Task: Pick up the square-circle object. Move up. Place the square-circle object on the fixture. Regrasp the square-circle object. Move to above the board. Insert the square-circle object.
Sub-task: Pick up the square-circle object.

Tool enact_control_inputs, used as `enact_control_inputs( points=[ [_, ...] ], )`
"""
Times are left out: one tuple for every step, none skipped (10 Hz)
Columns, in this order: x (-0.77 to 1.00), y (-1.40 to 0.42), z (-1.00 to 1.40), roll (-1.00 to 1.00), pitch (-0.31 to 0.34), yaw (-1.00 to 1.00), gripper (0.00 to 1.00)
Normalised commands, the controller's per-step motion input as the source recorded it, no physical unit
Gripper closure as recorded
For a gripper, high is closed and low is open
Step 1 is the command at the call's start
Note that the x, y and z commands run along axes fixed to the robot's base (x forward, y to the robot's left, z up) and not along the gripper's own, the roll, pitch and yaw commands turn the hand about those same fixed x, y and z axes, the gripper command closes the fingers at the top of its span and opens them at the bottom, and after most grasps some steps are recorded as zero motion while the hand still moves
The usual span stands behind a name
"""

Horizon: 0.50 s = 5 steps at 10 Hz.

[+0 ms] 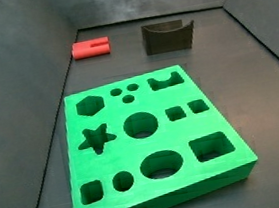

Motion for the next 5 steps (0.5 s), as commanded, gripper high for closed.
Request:
enact_control_inputs(
  points=[
    [-0.13, 0.0, -0.09, 0.09, 0.006, -0.54, 0.0],
    [-0.06, 0.0, -0.16, 0.09, 0.007, -1.0, 0.0],
    [-0.05, 0.0, -0.19, 0.06, 0.004, -1.0, 0.0],
    [-0.05, 0.0, -0.23, 0.03, 0.009, -1.0, 0.0],
    [-0.05, 0.0, -0.23, 0.02, 0.004, -1.0, 0.0]
  ],
)
